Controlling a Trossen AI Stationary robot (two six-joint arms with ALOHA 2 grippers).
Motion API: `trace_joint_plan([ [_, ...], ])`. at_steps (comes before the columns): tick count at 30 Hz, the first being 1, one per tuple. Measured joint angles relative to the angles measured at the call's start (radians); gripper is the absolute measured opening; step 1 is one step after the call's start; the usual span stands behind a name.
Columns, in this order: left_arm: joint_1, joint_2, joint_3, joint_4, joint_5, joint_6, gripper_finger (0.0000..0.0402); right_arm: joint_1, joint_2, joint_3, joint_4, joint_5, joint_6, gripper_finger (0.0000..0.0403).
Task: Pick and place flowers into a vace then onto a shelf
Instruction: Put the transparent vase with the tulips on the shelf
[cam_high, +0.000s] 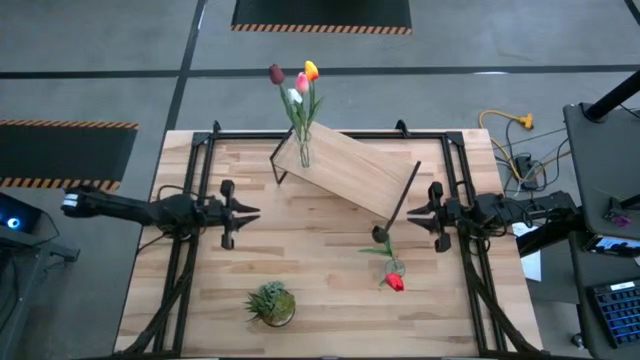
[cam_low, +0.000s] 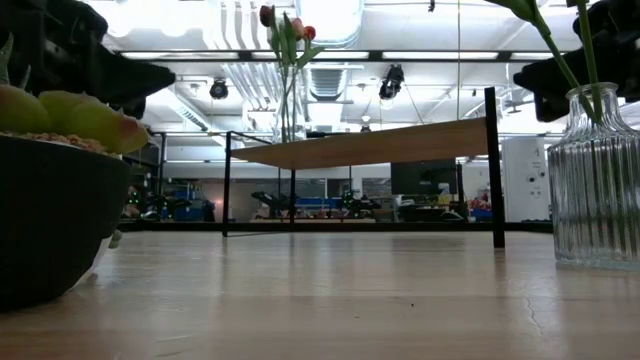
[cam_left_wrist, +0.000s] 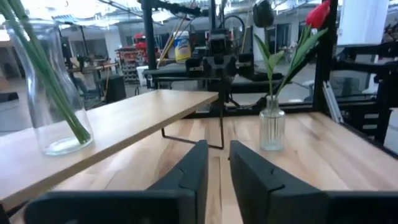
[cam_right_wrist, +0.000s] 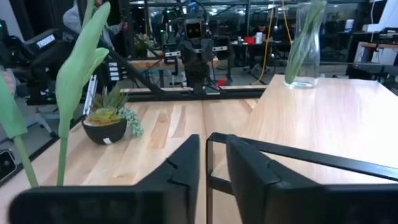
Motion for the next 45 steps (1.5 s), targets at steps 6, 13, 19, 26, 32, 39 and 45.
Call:
trace_joint_plan([
  [6,0.000,-0.039,0.013,-0.021,0.000,0.005,0.0021,0.001,0.000,0.000,0.017,-0.092,-0.034,0.0168],
  [13,0.000,-0.035,0.001,-0.032,-0.007,0.005,0.0017,0.033,-0.001,0.000,0.208,-0.518,0.004,0.0255],
  [19,0.000,-0.035,-0.003,-0.041,-0.008,-0.014,0.0017,0.129,0.017,0.000,0.197,-0.469,-0.022,0.0258],
  [26,0.000,-0.036,-0.002,-0.040,-0.010,-0.014,0.0017,0.319,0.088,0.082,0.078,-0.300,-0.007,0.0242],
  [32,0.000,-0.033,-0.002,-0.040,-0.011,-0.014,0.0017,0.514,0.225,0.169,-0.047,0.007,0.079,0.0238],
  [39,0.000,-0.034,-0.002,-0.040,-0.011,-0.014,0.0017,0.656,0.442,0.191,-0.075,0.231,0.302,0.0239],
  [45,0.000,-0.034,-0.002,-0.040,-0.011,-0.014,0.0017,0.682,0.587,0.199,-0.075,0.276,0.474,0.0239],
])
